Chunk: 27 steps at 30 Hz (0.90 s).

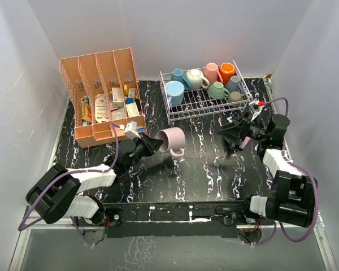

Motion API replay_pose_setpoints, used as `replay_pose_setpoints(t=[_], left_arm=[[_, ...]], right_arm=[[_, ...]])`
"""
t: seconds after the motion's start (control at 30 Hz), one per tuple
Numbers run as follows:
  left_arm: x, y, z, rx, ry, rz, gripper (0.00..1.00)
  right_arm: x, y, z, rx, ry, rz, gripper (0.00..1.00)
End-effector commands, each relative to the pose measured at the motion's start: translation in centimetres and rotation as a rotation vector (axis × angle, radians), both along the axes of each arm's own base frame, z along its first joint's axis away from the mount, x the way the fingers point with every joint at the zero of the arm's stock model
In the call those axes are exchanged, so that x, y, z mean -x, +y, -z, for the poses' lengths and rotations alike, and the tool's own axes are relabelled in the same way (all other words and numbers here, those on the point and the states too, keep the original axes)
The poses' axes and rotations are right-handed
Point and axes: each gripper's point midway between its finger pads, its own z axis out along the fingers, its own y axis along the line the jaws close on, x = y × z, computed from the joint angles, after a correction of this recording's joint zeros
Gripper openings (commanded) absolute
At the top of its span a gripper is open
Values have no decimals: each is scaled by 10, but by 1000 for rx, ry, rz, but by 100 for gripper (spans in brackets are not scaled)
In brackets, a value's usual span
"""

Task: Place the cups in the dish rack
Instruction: Pick up the cup at the center of the board.

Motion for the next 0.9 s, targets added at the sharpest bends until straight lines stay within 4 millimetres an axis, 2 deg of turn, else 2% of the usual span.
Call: replay_pose_setpoints(t=[0.0,0.1,0.33,0.43,0.67,0.73,0.87], left_arm=[[-5,3,-101,295,-268,-28,0],[1,8,-116,359,-342,-20,0],[14,23,-133,493,-454,-16,0],[13,27,-132,546,-450,-19,0],[2,17,-145,560,-480,22,0],[-2,14,-155,568,-505,31,0],[-9,5,-179,598,-557,65,0]], right_arm=[[2,14,-6,11,-76,-39,64],[5,22,-2,10,-83,-56,64],[16,47,4,1,-67,-131,65],[23,60,2,-11,-55,-182,65],[46,93,-6,-50,-8,-313,67],[49,99,-10,-67,30,-333,75],[45,107,-24,-99,103,-370,79]])
